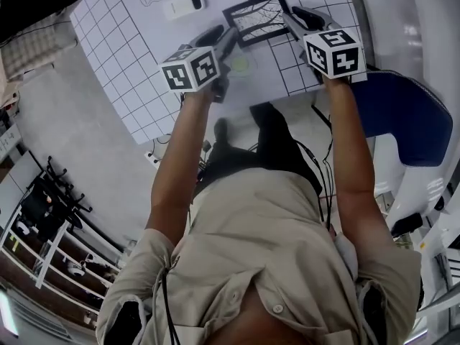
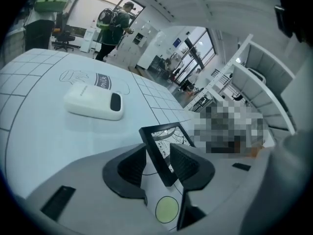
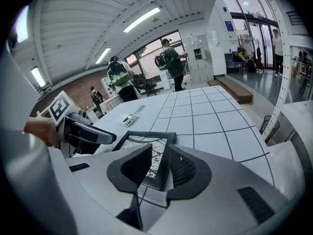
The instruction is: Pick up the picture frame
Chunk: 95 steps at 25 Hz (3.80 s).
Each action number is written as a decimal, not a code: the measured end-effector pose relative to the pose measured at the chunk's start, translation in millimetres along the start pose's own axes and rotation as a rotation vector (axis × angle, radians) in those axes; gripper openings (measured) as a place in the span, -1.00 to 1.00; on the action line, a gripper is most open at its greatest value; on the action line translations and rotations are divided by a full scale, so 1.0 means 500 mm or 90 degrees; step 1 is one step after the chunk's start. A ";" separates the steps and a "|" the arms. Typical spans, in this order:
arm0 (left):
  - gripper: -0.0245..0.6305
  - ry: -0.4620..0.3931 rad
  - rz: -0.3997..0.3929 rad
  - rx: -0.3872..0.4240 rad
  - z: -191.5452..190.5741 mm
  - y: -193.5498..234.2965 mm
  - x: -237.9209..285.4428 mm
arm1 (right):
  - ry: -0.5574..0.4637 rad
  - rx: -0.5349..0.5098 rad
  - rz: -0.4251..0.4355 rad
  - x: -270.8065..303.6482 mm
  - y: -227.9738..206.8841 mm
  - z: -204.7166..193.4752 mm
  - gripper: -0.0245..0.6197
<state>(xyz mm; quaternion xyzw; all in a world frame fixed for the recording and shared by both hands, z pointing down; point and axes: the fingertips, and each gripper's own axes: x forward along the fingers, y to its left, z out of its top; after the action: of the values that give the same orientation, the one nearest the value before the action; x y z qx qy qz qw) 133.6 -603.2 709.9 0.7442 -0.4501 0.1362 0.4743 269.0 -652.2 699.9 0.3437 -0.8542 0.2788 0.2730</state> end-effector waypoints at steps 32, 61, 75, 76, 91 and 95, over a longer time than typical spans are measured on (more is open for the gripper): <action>-0.72 0.004 0.030 -0.040 -0.009 0.009 -0.011 | 0.034 -0.009 -0.056 0.021 0.023 0.003 -0.69; -0.72 -0.265 -0.016 0.125 0.298 -0.077 -0.443 | -0.247 -0.118 -0.114 -0.177 0.347 0.391 -0.69; -0.72 -0.409 -0.030 0.246 0.357 -0.218 -0.683 | -0.379 -0.175 -0.089 -0.372 0.510 0.497 -0.69; -0.72 -0.417 -0.030 0.255 0.358 -0.225 -0.698 | -0.388 -0.180 -0.088 -0.384 0.521 0.501 -0.69; -0.72 -0.540 -0.051 0.352 0.346 -0.288 -0.906 | -0.519 -0.282 -0.051 -0.526 0.707 0.544 -0.69; -0.72 -0.555 -0.054 0.376 0.320 -0.281 -0.934 | -0.534 -0.302 -0.044 -0.526 0.736 0.525 -0.69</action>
<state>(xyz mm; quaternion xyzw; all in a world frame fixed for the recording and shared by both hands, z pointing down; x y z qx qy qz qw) -50.3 -463.1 251.7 0.8512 -0.5177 -0.0844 0.0185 86.4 -488.4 238.1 0.3831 -0.9186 -0.0957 -0.0150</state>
